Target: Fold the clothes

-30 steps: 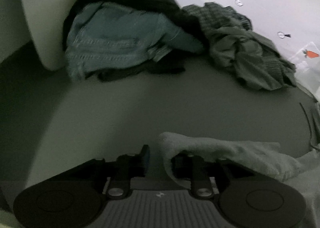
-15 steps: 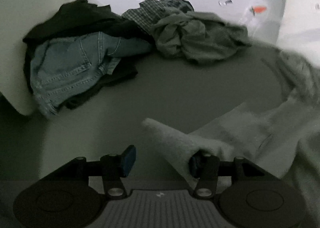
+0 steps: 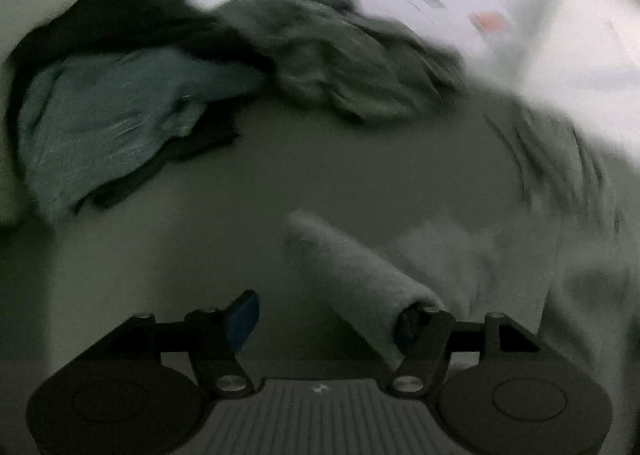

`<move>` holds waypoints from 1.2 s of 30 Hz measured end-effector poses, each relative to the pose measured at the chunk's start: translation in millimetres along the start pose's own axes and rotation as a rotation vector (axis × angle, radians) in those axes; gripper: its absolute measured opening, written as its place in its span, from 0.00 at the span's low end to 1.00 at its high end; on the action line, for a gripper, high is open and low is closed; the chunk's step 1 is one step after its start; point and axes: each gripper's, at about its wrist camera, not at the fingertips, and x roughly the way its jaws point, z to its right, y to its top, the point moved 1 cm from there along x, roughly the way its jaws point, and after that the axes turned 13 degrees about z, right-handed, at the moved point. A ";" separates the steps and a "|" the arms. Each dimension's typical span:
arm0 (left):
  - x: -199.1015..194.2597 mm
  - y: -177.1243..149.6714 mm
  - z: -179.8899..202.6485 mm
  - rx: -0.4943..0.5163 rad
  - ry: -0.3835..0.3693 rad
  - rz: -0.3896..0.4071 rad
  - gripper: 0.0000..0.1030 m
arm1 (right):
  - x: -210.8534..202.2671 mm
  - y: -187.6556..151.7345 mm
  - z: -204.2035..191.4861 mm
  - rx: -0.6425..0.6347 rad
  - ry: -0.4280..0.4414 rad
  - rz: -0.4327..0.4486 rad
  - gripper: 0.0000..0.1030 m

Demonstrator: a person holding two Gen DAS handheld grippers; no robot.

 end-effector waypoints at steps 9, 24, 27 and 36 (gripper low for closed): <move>-14.1 -3.2 -69.3 -0.525 -0.003 0.053 0.71 | 0.1 -0.1 -0.4 0.001 -0.002 0.000 1.00; 6.5 -22.8 53.7 0.029 -0.010 0.084 0.76 | 0.1 0.0 -0.5 0.001 -0.001 0.000 1.00; 29.1 -29.9 79.5 0.078 -0.024 0.083 0.76 | 0.0 0.0 -0.1 0.001 0.000 0.000 1.00; 78.0 -47.8 113.9 0.181 0.024 0.064 0.59 | 0.1 -0.1 0.1 0.001 0.002 0.000 1.00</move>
